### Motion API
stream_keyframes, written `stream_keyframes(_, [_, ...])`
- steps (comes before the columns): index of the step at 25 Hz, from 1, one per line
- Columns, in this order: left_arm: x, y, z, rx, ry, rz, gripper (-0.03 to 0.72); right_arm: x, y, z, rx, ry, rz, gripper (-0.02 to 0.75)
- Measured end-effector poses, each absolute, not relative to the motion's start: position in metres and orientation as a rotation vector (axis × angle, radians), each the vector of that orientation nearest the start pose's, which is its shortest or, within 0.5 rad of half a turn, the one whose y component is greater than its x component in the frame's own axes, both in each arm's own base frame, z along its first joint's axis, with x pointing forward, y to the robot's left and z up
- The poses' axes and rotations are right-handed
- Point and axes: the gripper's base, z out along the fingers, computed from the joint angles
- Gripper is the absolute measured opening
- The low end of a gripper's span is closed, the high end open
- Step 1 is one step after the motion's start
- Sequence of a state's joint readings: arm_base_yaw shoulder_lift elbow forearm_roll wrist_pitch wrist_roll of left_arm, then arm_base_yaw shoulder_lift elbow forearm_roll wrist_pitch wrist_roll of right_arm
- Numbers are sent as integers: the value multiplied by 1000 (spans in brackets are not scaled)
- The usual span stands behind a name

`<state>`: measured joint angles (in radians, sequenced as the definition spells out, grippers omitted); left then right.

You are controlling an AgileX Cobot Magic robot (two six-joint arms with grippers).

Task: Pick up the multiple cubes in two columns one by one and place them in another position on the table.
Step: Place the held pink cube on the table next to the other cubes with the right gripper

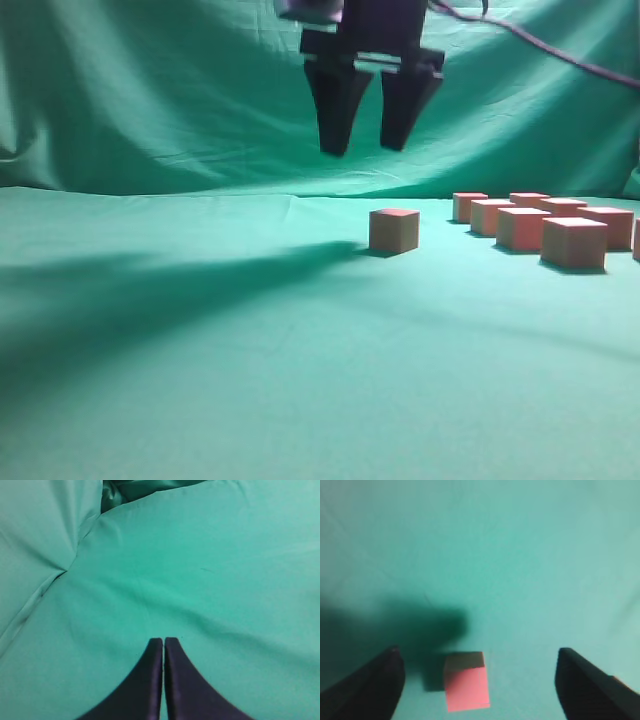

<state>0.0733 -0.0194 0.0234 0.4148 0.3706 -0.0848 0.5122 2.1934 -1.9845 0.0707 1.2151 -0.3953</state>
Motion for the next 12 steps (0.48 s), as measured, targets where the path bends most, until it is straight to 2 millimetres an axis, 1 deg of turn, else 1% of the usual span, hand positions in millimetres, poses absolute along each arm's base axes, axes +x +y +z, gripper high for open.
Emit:
stream_keyframes(1, [51,17,176,109,1842,399,0,406,235,243,-1218,2617,126,582])
stream_keyframes(2, [51,17,176,109,1842,399,0,404,234,253,-1183,2610,132,538])
stream_keyframes(3, [51,17,176,109,1842,399,0,401,232,262,-1158,2607,136,529])
stream_keyframes(4, [51,17,176,109,1842,399,0,397,230,276,-1127,2596,142,532])
stream_keyframes(6, [51,17,176,109,1842,399,0,386,222,309,-1057,2551,153,532])
stream_keyframes(7, [51,17,176,109,1842,399,0,380,216,324,-1012,2536,155,532])
stream_keyframes(9, [51,17,176,109,1842,399,0,364,196,356,-920,2505,150,532])
stream_keyframes(11, [51,17,176,109,1842,399,0,348,170,376,-824,2507,141,532])
stream_keyframes(12, [51,17,176,109,1842,399,0,340,154,382,-761,2523,133,532])
